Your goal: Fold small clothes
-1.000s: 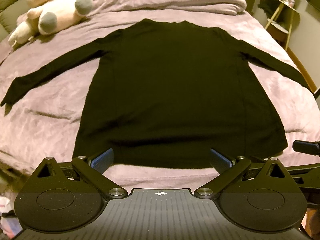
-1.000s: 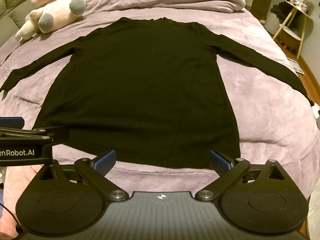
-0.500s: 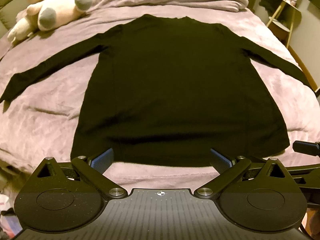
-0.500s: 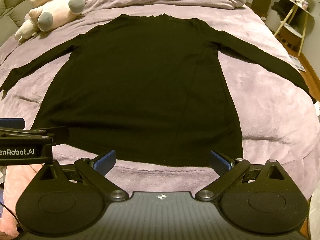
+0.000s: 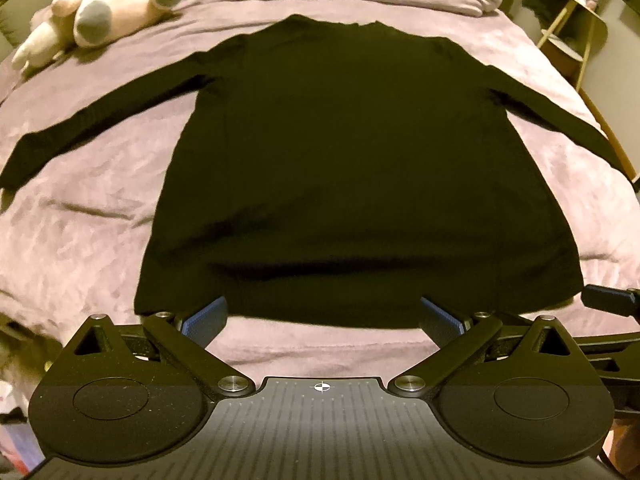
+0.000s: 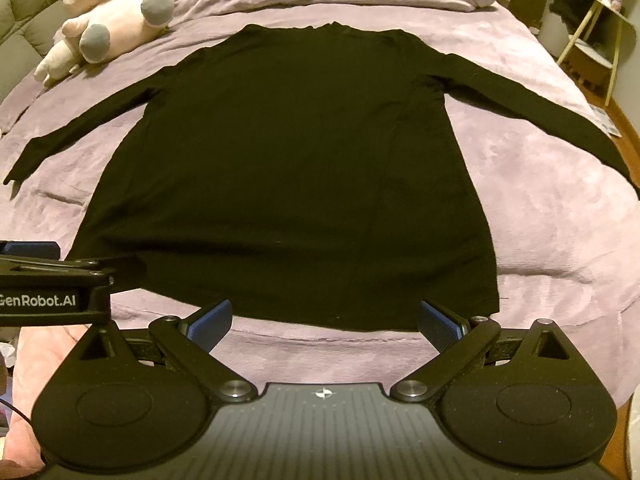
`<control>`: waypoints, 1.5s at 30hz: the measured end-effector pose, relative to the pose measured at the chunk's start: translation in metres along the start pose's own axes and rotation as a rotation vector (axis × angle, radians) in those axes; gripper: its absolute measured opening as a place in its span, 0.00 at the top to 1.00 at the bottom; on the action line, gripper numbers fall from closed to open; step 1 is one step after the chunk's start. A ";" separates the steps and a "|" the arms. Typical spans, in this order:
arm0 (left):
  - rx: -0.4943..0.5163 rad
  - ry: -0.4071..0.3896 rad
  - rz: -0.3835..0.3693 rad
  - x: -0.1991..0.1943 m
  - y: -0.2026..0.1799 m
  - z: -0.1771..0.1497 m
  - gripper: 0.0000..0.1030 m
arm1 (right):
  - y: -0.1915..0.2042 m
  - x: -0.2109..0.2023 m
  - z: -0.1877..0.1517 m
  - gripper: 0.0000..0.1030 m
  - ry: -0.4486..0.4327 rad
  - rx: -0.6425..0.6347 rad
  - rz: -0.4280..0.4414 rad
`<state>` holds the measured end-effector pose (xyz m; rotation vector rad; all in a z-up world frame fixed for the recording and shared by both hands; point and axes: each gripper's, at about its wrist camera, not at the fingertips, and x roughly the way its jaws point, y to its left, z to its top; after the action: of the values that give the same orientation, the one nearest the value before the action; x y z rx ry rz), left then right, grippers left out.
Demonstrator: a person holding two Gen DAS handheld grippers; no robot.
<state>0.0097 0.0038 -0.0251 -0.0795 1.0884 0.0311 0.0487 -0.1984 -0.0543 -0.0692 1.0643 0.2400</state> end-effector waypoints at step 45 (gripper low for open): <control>-0.209 0.004 0.071 0.134 0.037 0.061 0.00 | -0.464 0.131 0.056 0.97 -0.518 1.225 -0.038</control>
<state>0.1236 0.0437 -0.1176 -0.2288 1.0892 0.2092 0.2633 -0.6182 -0.1691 1.0205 0.5488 -0.4375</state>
